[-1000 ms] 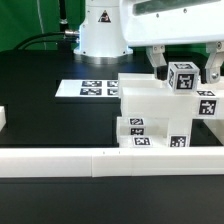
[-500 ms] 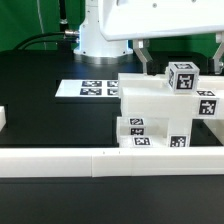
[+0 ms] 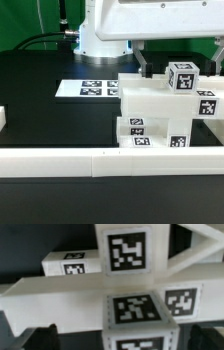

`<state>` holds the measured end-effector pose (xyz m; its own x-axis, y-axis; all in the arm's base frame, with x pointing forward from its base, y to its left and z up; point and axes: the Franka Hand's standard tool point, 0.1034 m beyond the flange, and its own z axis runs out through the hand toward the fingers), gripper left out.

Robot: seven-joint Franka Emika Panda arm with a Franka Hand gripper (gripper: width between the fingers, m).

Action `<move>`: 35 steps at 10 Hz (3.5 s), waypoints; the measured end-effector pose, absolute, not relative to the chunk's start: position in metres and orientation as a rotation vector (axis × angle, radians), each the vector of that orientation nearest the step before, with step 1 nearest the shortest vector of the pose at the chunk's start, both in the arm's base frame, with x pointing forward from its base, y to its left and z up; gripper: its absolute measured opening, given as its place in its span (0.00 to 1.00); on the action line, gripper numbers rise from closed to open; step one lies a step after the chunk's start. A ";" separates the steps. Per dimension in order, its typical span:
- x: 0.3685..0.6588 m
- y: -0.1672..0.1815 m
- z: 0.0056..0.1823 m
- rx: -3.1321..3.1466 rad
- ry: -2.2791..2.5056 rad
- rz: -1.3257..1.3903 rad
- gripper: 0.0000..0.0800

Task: Assemble chair

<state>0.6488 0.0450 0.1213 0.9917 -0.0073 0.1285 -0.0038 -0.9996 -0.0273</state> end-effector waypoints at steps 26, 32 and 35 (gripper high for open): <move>0.647 0.032 0.121 -2.259 1.903 -0.121 0.36; 0.647 0.037 0.121 -2.103 2.061 -0.095 0.36; 0.643 0.044 0.121 -2.109 2.046 -0.110 0.36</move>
Offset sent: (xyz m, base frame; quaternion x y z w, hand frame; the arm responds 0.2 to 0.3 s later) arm 0.0028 0.0017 -0.0007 0.0168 0.0008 0.0204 0.9997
